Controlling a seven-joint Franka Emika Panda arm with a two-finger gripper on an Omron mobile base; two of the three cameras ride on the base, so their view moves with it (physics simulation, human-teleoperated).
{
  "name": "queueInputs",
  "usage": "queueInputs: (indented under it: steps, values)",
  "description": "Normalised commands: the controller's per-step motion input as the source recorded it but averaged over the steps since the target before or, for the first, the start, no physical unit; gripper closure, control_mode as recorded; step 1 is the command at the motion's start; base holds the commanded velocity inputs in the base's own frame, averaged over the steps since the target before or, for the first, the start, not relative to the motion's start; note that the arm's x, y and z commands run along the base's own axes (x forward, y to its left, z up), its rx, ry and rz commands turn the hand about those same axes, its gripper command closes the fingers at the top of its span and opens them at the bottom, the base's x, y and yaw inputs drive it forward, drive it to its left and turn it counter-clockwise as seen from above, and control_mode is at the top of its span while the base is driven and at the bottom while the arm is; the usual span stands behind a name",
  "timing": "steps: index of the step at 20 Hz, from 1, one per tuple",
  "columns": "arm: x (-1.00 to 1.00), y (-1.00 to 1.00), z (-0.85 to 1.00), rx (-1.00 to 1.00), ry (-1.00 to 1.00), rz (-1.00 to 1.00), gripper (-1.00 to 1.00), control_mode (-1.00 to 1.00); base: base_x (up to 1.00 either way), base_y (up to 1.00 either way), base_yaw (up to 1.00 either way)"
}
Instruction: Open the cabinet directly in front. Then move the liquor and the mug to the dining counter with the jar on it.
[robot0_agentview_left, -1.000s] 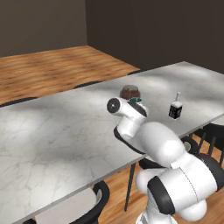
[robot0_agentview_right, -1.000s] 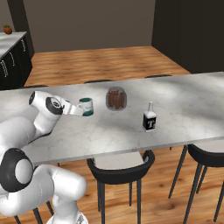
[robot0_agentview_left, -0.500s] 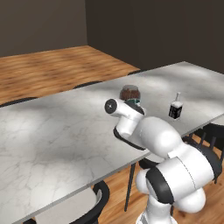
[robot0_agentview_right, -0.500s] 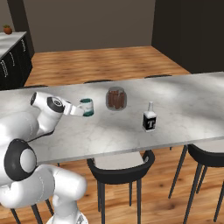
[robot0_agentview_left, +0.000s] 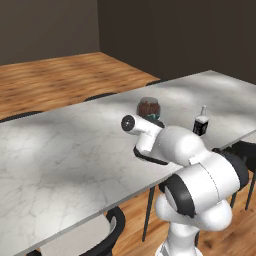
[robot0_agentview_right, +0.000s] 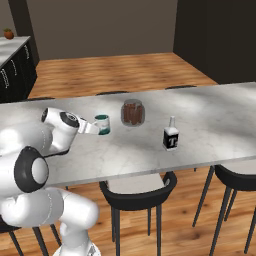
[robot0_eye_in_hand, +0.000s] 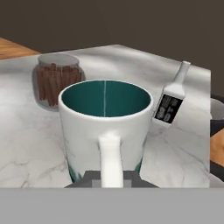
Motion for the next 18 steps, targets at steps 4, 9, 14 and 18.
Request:
queueInputs:
  steps: [4, 9, 14, 18]
  values:
    - [0.34, -0.02, -0.11, 0.00, 0.00, 0.00, 1.00, -1.00, 0.00, 0.00, 0.00]
    - [0.33, -0.07, -0.10, 0.00, 0.00, 0.00, 1.00, -1.00, 0.00, 0.00, 0.00]
    - [0.05, -0.03, -0.31, 0.00, 0.00, 0.00, 1.00, -1.00, 0.00, 0.00, 0.00]
    - [0.11, -0.01, -0.27, 0.00, -0.02, 0.00, 1.00, -1.00, 0.00, 0.00, 0.00]
